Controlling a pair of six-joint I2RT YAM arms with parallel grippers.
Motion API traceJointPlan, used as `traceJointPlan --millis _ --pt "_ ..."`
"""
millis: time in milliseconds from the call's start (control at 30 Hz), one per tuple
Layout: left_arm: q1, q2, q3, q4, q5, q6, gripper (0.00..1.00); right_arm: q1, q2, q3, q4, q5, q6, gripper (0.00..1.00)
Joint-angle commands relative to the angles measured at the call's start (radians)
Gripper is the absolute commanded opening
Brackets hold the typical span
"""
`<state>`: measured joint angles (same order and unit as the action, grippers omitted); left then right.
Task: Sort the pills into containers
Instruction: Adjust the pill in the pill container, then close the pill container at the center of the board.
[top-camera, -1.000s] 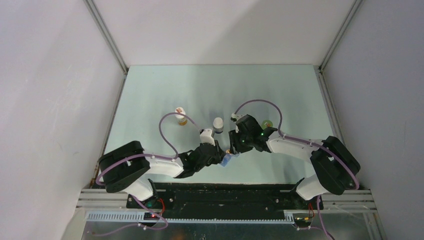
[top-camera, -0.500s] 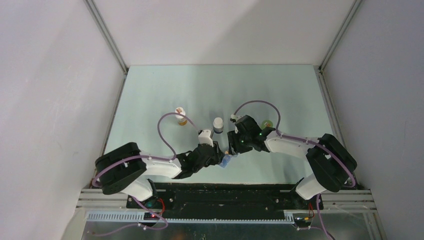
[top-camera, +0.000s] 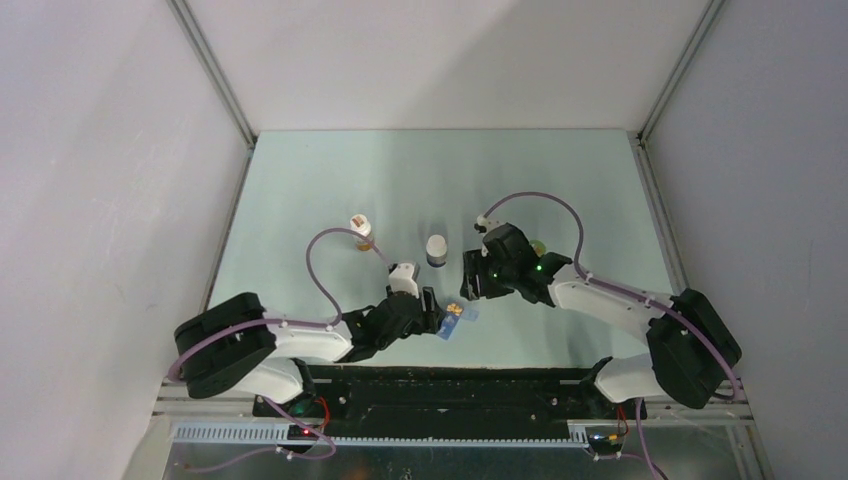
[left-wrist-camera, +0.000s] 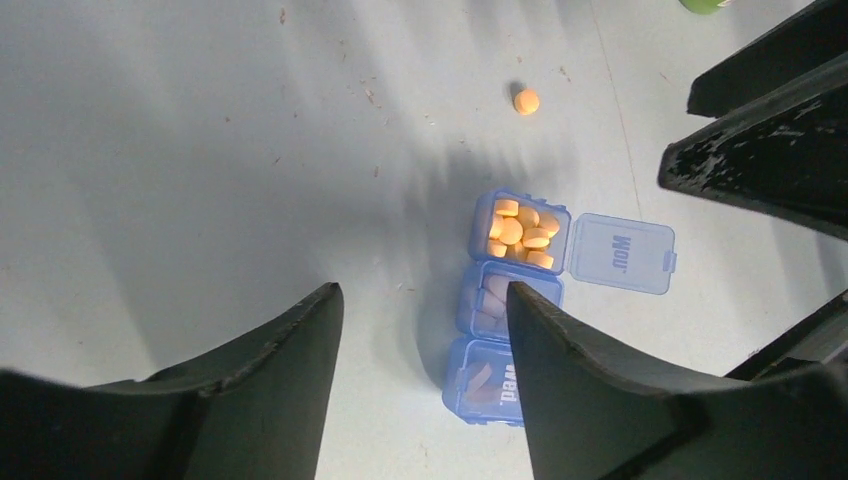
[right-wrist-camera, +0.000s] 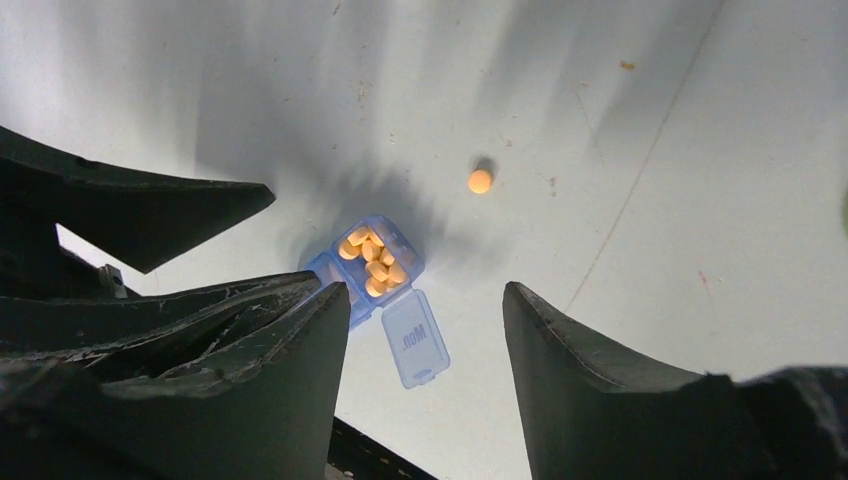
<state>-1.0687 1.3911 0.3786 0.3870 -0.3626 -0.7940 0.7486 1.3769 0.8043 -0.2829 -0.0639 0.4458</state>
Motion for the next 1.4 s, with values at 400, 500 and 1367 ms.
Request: traceJointPlan --millis 400,500,1367 --pt "0.001 -0.049 -0.037 0.119 0.035 0.039 0.71 -0.097 -0.289 -0.151 -0.147 0.196 0.175 0.51" --pt "0.001 0.0 -0.014 0.126 0.057 0.03 0.64 -0.097 -0.278 -0.183 -0.125 0.149 0.183 0.46" --pt "-0.003 0.108 0.069 0.007 0.098 0.073 0.43 -0.055 -0.091 -0.272 0.311 -0.215 0.228 0.44"
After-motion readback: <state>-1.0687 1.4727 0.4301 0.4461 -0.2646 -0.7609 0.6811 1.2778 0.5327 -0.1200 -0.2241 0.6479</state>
